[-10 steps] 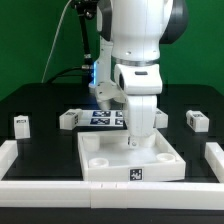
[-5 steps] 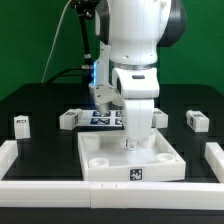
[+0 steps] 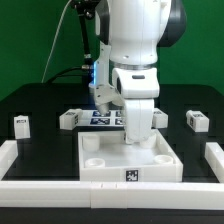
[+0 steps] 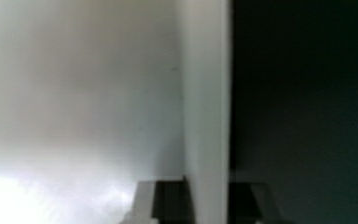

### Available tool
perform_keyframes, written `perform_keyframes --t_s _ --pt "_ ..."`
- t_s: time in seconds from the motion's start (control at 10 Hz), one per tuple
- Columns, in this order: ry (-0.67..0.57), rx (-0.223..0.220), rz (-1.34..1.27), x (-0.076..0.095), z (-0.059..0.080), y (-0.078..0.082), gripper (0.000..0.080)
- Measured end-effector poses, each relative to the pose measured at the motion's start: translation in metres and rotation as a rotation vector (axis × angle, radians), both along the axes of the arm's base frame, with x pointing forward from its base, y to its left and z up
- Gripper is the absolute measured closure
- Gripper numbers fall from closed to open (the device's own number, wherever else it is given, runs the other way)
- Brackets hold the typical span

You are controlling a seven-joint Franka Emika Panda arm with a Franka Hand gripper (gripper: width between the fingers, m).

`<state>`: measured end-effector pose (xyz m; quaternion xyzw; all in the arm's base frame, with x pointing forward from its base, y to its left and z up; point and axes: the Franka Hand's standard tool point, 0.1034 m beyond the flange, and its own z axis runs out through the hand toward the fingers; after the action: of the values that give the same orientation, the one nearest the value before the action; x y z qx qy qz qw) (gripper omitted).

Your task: Assemble one leg

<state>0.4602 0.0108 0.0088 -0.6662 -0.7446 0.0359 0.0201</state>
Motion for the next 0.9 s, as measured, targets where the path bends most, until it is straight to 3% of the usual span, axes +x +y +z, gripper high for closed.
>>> perform_keyframes --t_s 0.7,0.8,0.9 --pt "-0.003 0.001 0.000 0.001 0.000 0.000 0.0735" --pt "-0.009 -0.001 -0.069 0.004 0.001 0.011 0.0735" --pt "-0.019 0.005 -0.108 0.011 0.000 0.031 0.0735"
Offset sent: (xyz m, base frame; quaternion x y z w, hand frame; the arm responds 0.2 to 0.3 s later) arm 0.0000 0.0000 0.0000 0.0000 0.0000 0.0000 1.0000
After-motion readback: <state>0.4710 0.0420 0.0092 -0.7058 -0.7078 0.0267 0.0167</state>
